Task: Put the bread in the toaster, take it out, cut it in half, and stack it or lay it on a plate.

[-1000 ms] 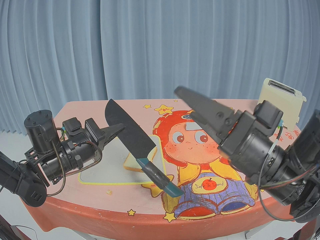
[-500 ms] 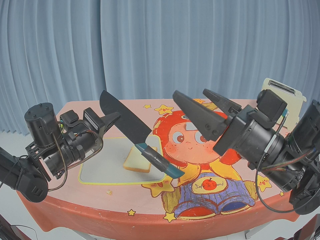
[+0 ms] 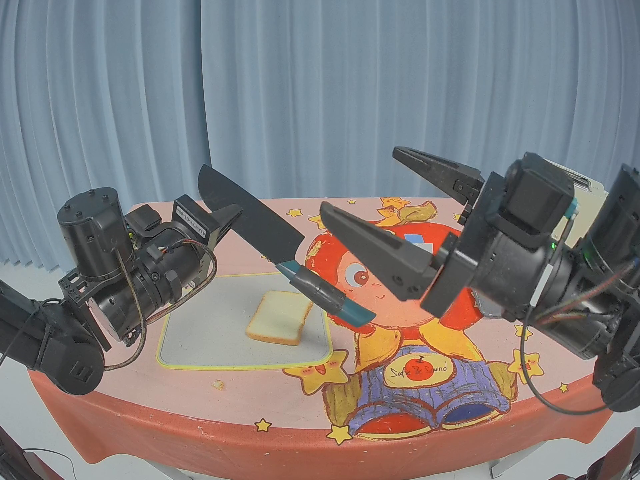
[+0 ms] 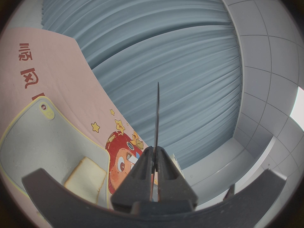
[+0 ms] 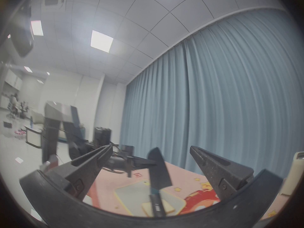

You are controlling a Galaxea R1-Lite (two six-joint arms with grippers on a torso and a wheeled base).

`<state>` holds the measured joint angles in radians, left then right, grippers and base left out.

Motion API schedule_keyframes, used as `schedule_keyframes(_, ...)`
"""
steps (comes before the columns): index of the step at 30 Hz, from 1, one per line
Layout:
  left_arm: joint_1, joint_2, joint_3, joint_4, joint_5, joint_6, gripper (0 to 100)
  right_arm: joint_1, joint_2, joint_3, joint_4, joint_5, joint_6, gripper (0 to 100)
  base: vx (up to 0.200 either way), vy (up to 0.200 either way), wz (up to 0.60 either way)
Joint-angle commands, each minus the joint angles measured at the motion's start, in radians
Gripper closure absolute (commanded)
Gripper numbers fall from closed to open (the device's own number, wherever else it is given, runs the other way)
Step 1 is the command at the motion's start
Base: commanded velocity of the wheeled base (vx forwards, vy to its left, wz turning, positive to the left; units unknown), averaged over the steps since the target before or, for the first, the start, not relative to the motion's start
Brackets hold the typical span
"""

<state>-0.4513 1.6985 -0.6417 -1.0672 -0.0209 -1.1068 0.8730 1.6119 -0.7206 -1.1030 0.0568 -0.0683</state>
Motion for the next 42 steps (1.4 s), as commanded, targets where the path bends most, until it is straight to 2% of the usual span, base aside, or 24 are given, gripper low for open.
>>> schedule_keyframes(1, -0.003, 0.000, -0.004, 0.000, -0.002, -0.001, 100, 0.166, -0.119, -0.010, 0.077, -0.025, 0.097, 0, 0.000, 0.000, 0.00)
schedule_keyframes(4, -0.004, 0.000, -0.003, 0.000, -0.005, -0.001, 100, 0.333, -0.162, -0.017, 0.161, -0.210, 0.251, 0, 0.000, 0.000, 0.00)
schedule_keyframes(5, -0.004, 0.000, -0.003, 0.000, -0.005, -0.001, 100, 0.333, -0.162, -0.017, 0.161, -0.210, 0.251, 0, 0.000, 0.000, 0.00)
schedule_keyframes(6, -0.004, 0.000, -0.001, 0.000, -0.005, -0.001, 100, 0.394, -0.178, -0.022, 0.236, -0.273, 0.280, 0, 0.000, 0.000, 0.00)
schedule_keyframes(8, -0.007, 0.003, 0.000, 0.000, -0.007, -0.001, 100, 0.425, -0.210, -0.016, 0.430, -0.339, 0.240, 0, 0.000, 0.000, 0.00)
schedule_keyframes(9, -0.009, 0.003, 0.000, 0.000, -0.007, -0.001, 100, 0.422, -0.211, -0.016, 0.442, -0.341, 0.234, 0, 0.000, 0.000, 0.00)
schedule_keyframes(10, -0.012, 0.004, 0.000, 0.000, -0.004, -0.001, 100, 0.382, -0.218, -0.023, 0.546, -0.356, 0.127, 0, 0.000, 0.000, 0.00)
schedule_keyframes(12, -0.014, 0.007, 0.002, 0.000, -0.004, -0.001, 100, 0.316, -0.222, -0.016, 0.591, -0.402, -0.016, 0, 0.000, 0.000, 0.00)
schedule_keyframes(13, -0.014, 0.007, 0.002, 0.000, -0.004, -0.001, 100, 0.316, -0.222, -0.016, 0.591, -0.402, -0.016, 0, 0.000, 0.000, 0.00)
schedule_keyframes(14, -0.014, 0.007, 0.002, 0.000, -0.004, -0.002, 100, 0.278, -0.225, 0.009, 0.589, -0.500, -0.173, 0, 0.000, 0.000, 0.00)
schedule_keyframes(15, -0.014, 0.007, 0.002, 0.000, -0.004, -0.002, 100, 0.276, -0.225, 0.012, 0.588, -0.506, -0.182, 0, 0.000, 0.000, 0.00)
schedule_keyframes(16, -0.014, 0.007, 0.000, 0.000, -0.004, -0.002, 100, 0.262, -0.228, 0.035, 0.574, -0.591, -0.295, 0, 0.000, 0.000, 0.00)
schedule_keyframes(19, -0.015, 0.007, 0.002, 0.000, -0.005, -0.002, 100, 0.282, -0.221, 0.069, 0.486, -0.657, -0.401, 0, 0.000, 0.000, 0.00)
schedule_keyframes(23, -0.027, 0.007, 0.016, 0.000, -0.005, -0.002, 100, 0.348, -0.165, 0.201, 0.245, -0.775, -0.562, 0, 0.000, 0.000, 0.00)
schedule_keyframes(24, -0.029, 0.007, 0.017, 0.000, -0.005, -0.002, 100, 0.359, -0.121, 0.276, 0.095, -0.862, -0.630, 0, 0.000, 0.000, 0.00)
schedule_keyframes(25, -0.029, 0.007, 0.017, 0.000, -0.005, -0.002, 100, 0.359, -0.090, 0.314, 0.000, -0.899, -0.671, 0, 0.000, 0.000, 0.00)
schedule_keyframes(27, -0.029, 0.006, 0.014, 0.000, -0.004, -0.002, 100, 0.359, -0.035, 0.366, -0.147, -0.931, -0.740, 0, 0.000, 0.000, 0.00)
schedule_keyframes(28, -0.029, 0.006, 0.011, 0.000, -0.004, -0.004, 100, 0.359, 0.060, 0.420, -0.344, -0.934, -0.812, 0, 0.000, 0.000, 0.00)
schedule_keyframes(30, -0.029, 0.004, 0.007, 0.000, -0.002, -0.021, 100, 0.359, 0.157, 0.437, -0.468, -0.934, -0.840, 0, 0.000, 0.000, 0.00)
schedule_keyframes(32, -0.027, 0.000, -0.003, 0.000, 0.002, -0.050, 100, 0.374, 0.166, 0.435, -0.448, -0.962, -0.855, 0, 0.000, 0.000, 0.00)
schedule_keyframes(34, -0.026, -0.010, -0.010, 0.001, 0.002, -0.067, 100, 0.400, 0.140, 0.443, -0.437, -1.014, -0.926, 0, 0.000, 0.000, 0.00)
schedule_keyframes(36, -0.027, -0.010, -0.010, 0.003, 0.002, -0.070, 100, 0.400, 0.141, 0.457, -0.452, -1.058, -1.016, 0, 0.000, 0.000, 0.00)
schedule_keyframes(38, -0.027, -0.008, -0.010, 0.001, 0.002, -0.070, 100, 0.389, 0.155, 0.452, -0.459, -1.065, -1.064, 0, 0.000, 0.000, 0.00)
schedule_keyframes(42, -0.029, -0.007, -0.012, 0.000, 0.004, -0.070, 100, 0.396, 0.218, 0.383, -0.460, -1.065, -1.085, 0, 0.000, 0.000, 0.00)
